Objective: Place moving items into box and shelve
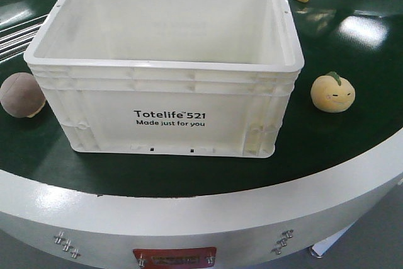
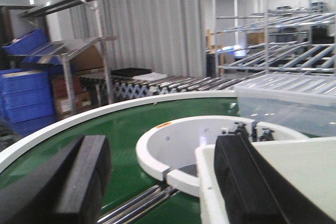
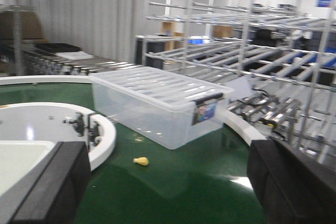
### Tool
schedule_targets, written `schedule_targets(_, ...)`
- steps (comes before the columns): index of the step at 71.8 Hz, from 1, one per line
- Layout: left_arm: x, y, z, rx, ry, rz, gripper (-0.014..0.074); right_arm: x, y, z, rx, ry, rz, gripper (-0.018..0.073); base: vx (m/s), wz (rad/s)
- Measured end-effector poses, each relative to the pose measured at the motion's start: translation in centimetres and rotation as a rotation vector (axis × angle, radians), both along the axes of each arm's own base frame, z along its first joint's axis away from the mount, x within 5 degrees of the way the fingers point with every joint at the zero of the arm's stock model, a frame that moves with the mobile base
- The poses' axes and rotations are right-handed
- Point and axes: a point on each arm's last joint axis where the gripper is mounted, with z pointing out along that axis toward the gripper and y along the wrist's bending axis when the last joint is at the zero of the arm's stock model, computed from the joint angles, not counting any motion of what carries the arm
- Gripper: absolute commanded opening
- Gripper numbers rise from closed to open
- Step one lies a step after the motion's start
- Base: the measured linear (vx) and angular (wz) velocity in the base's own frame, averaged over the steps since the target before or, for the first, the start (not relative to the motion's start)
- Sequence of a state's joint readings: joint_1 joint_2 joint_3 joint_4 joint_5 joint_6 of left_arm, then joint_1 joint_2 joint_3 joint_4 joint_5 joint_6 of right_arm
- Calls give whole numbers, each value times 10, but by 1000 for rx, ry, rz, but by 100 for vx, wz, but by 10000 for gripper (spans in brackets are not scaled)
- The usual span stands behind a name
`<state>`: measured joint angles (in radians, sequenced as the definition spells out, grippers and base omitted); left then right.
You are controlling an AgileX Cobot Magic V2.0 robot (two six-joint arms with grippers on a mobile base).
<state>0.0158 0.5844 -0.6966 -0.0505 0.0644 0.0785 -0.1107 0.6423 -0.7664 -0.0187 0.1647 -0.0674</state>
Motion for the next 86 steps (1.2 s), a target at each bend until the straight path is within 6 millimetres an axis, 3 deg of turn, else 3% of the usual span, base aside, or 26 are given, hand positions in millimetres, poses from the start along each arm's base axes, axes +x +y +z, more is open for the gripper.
schedule_targets(15,1,4,-1,33,13,42,552,1,-1,-1,5,14,-5,626,0,0)
schedule_targets(24,15,5,-3,35,11,44,552,12,2,-5,11,48,21,606,0,0)
schedule_targets(34,44,7,-12,33,61,44,552,41,6,-11,20,144,65,581,0,0)
schedule_targets(51,102,11,-25,15,190,46,552,107,7,-23,77,297,80,575,0,0)
schedule_targets(68,149,26,-49,-2,315,89,550,169,5,-65,107,470,74,575,0,0)
schedule_targets(86,178,31,-86,-12,445,97,549,207,5,-129,145,669,63,574,0,0)
